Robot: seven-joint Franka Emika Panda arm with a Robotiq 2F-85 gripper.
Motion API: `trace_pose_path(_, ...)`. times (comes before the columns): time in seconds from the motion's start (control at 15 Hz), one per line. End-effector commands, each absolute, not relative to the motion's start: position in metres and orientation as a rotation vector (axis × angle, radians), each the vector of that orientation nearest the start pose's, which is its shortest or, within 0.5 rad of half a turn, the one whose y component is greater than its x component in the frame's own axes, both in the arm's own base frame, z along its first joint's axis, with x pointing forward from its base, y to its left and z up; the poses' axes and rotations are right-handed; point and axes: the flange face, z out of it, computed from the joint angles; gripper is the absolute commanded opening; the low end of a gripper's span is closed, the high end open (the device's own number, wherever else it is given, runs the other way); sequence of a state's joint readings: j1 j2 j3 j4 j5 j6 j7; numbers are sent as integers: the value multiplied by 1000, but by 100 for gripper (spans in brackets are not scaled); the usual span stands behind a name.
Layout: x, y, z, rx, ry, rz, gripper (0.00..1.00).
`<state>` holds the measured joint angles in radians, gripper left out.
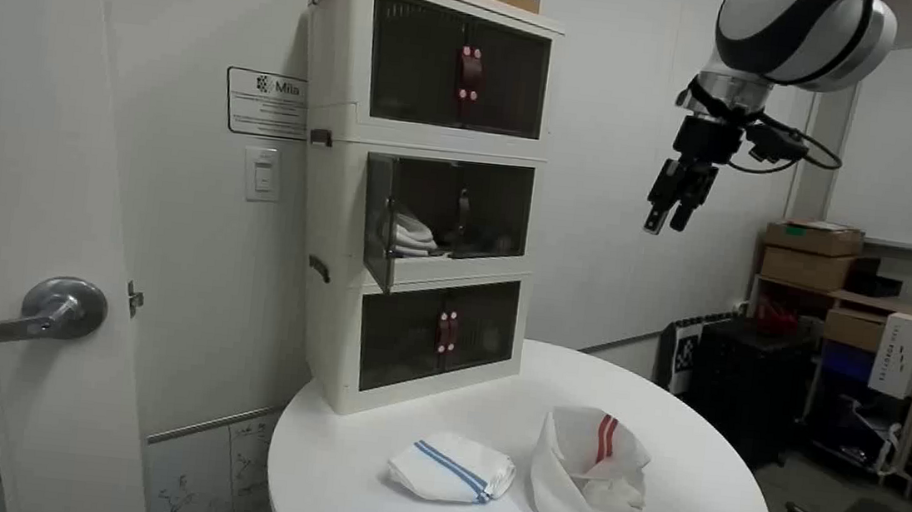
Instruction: Remove one towel from the middle cabinet
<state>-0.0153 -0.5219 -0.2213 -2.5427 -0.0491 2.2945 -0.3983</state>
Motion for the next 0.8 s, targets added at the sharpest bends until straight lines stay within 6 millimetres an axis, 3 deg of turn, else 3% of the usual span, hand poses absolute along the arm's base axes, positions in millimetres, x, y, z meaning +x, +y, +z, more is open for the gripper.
trace_pose_path(0.0, 399, -101, 471, -3110, -317, -427, 100)
trace_pose_path(0.53, 399, -101, 471, -3110, -317, -425, 100)
trace_pose_path(0.73, 414, -111, 484, -3124, -326, -489, 100)
